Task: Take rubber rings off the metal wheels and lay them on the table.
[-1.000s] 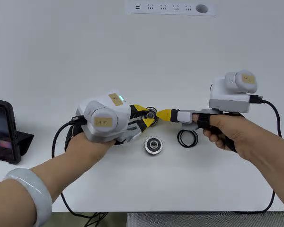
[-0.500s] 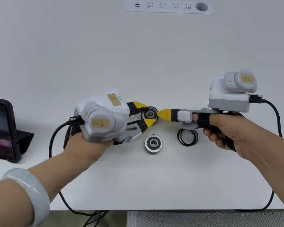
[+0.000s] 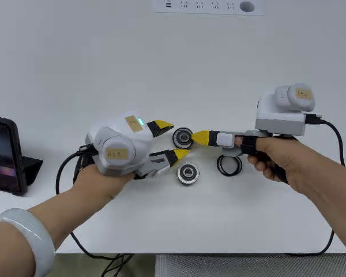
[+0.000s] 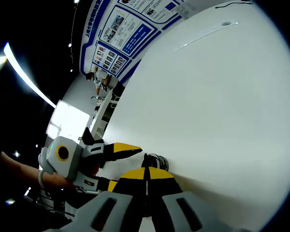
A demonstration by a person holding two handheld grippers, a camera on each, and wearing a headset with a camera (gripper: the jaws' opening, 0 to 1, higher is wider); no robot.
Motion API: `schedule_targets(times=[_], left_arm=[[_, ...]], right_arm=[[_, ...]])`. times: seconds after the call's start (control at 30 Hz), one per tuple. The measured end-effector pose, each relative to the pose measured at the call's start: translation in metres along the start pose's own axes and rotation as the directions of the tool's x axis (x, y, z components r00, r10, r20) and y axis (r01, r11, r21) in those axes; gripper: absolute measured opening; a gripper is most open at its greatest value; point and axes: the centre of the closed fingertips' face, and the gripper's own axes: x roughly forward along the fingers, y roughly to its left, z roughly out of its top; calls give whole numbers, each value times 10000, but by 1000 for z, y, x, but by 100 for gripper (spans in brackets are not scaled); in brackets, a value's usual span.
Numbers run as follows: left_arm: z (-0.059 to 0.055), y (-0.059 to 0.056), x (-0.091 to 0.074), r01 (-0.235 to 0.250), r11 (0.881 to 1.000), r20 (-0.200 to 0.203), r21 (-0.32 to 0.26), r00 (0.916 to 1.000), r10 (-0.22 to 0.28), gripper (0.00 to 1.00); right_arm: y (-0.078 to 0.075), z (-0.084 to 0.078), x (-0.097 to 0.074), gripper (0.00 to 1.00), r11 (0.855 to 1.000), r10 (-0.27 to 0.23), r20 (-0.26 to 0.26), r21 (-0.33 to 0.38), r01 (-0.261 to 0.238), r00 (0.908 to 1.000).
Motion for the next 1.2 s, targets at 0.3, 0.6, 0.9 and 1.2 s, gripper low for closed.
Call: schedule_targets(times=[0.3,0.6,0.9,1.2], left_arm=[[-4,2,-5,-108,9999,-27,-72,9999,107,42],[-7,4,-11,-158,9996,40,-243,9999,159,45],[-10,4,-16,-215,9991,70,-364,9997,218,48],[-15,2,-19,-235,9989,-1,-408,9997,236,50]], right_arm=[[12,0,-5,2,9996,253,265,99,-256,9993],[18,-3,-28,2,9984,341,832,419,-377,9960],[3,-22,-58,2,9946,-167,1172,1034,45,9930],[-13,-36,-78,2,9871,-673,1321,1534,467,9890]])
